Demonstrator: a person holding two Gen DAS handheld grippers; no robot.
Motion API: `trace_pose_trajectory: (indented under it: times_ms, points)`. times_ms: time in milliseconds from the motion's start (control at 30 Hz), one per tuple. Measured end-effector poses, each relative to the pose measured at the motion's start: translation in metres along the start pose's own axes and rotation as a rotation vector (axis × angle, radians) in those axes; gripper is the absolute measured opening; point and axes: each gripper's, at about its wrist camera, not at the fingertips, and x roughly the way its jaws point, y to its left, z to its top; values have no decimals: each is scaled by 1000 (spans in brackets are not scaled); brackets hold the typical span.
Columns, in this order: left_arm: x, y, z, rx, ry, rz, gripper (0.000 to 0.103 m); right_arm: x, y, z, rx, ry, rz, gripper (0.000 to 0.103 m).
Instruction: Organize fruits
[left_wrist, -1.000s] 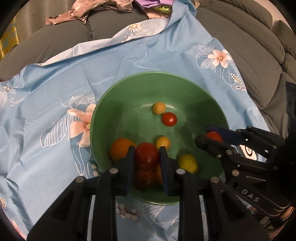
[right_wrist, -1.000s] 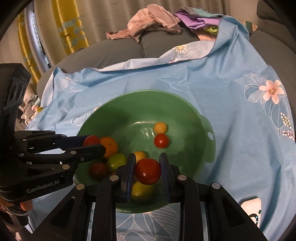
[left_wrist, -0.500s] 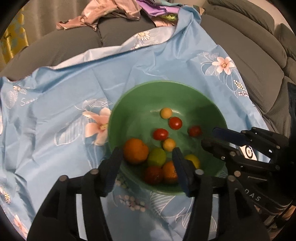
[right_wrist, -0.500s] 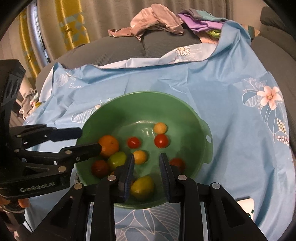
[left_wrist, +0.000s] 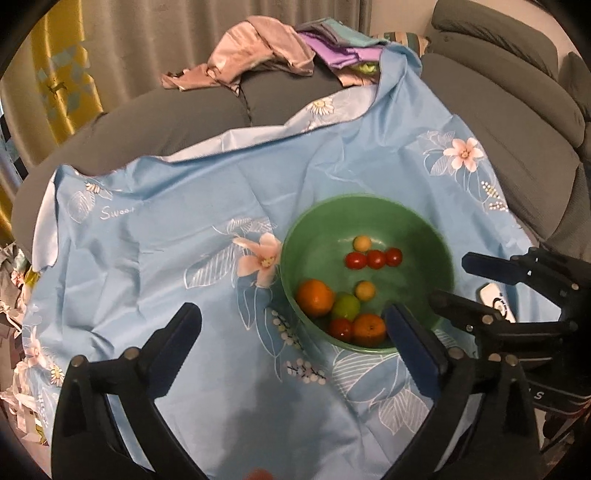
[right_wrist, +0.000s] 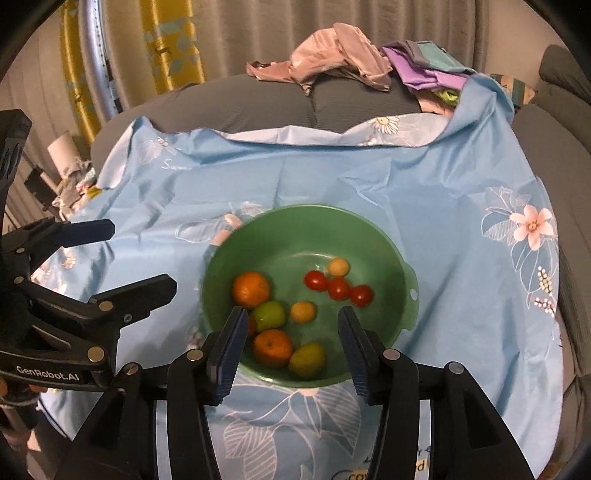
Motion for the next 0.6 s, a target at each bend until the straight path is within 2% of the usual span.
trace_pose_trajectory:
  times_ms: [133, 267, 600]
  points:
    - [-10, -4, 5, 13, 17, 81, 103, -15, 0, 3, 1, -1, 4, 51]
    - [-20, -4, 7, -1, 13, 49, 103, -28, -1, 6, -7, -9, -9, 51]
    - [-34, -11, 10, -7, 0, 51, 103, -46, 4, 10, -27, -34, -12, 51]
